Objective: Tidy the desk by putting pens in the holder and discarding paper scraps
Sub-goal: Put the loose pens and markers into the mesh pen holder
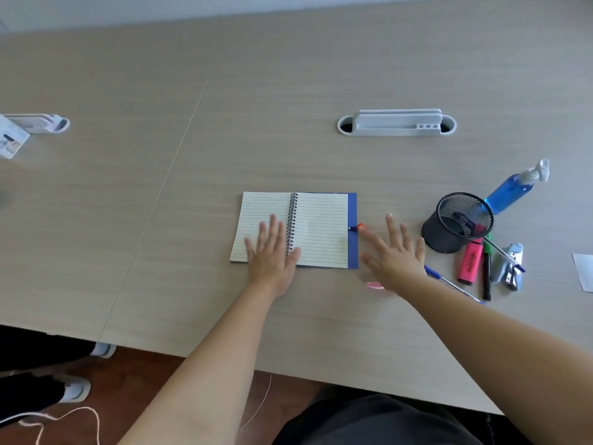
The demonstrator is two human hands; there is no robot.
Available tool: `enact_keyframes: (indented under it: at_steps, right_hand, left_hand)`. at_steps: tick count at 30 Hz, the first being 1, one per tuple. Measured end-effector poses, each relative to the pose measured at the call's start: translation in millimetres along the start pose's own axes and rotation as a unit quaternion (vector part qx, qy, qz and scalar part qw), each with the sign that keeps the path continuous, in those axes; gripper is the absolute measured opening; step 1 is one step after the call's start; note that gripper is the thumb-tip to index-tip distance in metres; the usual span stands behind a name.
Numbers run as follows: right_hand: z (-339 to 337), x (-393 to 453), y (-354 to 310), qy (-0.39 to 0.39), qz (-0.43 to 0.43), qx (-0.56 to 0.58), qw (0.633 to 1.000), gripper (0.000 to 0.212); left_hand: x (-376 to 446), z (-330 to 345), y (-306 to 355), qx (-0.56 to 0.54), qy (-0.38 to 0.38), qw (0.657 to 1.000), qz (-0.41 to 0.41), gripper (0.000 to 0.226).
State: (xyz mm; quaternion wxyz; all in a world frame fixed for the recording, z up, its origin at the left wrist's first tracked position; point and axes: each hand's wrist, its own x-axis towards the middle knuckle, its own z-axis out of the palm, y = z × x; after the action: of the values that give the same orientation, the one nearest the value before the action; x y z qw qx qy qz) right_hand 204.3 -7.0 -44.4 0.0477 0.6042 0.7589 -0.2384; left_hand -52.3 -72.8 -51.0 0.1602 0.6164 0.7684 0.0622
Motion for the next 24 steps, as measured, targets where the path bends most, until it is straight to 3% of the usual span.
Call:
enact_keyframes:
  at_steps: [3, 7, 11, 15, 19, 24]
  right_hand:
    - [-13.2, 1.6, 3.0, 0.072, 0.024, 0.041, 0.996, 0.062]
    - [-25.3, 3.8, 14.6, 0.039, 0.044, 0.020, 0.998, 0.049]
    - [-37.6, 5.7, 20.6, 0.002, 0.051, 0.003, 0.999, 0.012]
    - [-58.5, -3.5, 16.6, 0.058, 0.040, 0.127, 0.989, 0.020]
    - [-87.6, -34.6, 12.4, 0.112, 0.028, 0.283, 0.952, 0.017]
    - [-119.0, -71.1, 35.2, 0.191, 0.069, 0.357, 0.912, 0.023]
  left_hand:
    - [-10.8, 13.1, 42.3, 0.006, -0.020, 0.990, 0.140, 0.065]
    - [-27.0, 33.7, 90.3, 0.013, -0.026, 0.962, 0.271, 0.055]
    - [-28.3, 38.2, 112.3, -0.003, 0.000, 0.961, 0.277, 0.039]
    - [-26.3, 37.9, 115.7, 0.009, -0.003, 0.961, 0.277, 0.034]
    - [-23.7, 37.0, 120.5, -0.001, -0.002, 0.965, 0.263, 0.018]
    - [-17.5, 17.0, 129.7, -0.064, 0.059, 0.967, 0.239, 0.010]
